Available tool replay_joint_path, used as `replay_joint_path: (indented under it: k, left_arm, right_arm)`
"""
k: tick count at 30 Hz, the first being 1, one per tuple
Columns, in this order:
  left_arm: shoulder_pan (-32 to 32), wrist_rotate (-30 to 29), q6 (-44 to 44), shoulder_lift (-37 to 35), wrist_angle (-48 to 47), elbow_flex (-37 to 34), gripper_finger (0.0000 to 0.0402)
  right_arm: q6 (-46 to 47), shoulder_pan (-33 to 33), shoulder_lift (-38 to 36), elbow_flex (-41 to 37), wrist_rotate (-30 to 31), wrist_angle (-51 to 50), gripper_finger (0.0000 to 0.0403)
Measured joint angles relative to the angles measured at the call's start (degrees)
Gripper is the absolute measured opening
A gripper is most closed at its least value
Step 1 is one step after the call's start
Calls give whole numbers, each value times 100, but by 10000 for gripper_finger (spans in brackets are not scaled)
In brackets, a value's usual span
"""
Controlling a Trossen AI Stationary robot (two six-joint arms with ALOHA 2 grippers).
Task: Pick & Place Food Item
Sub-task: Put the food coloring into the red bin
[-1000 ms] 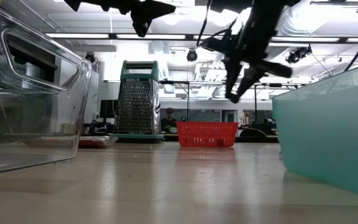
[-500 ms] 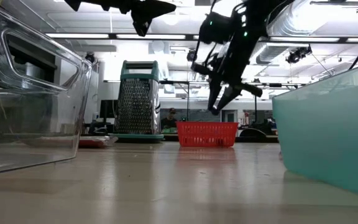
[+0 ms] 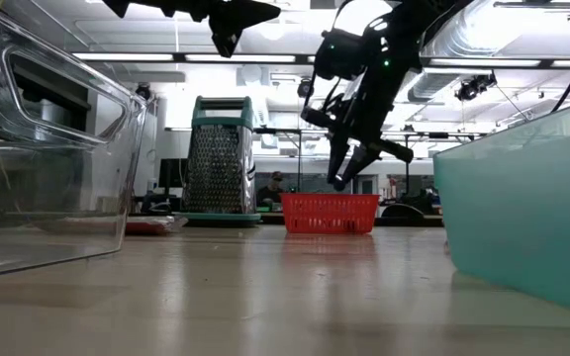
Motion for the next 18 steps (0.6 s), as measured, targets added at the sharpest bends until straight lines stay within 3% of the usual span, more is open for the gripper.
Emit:
replay_joint_path:
  k: [18]
  left_arm:
    - [0, -1, 0, 0, 1, 0, 158]
  right_arm:
    - [34, 0, 0, 0, -27, -162, 73]
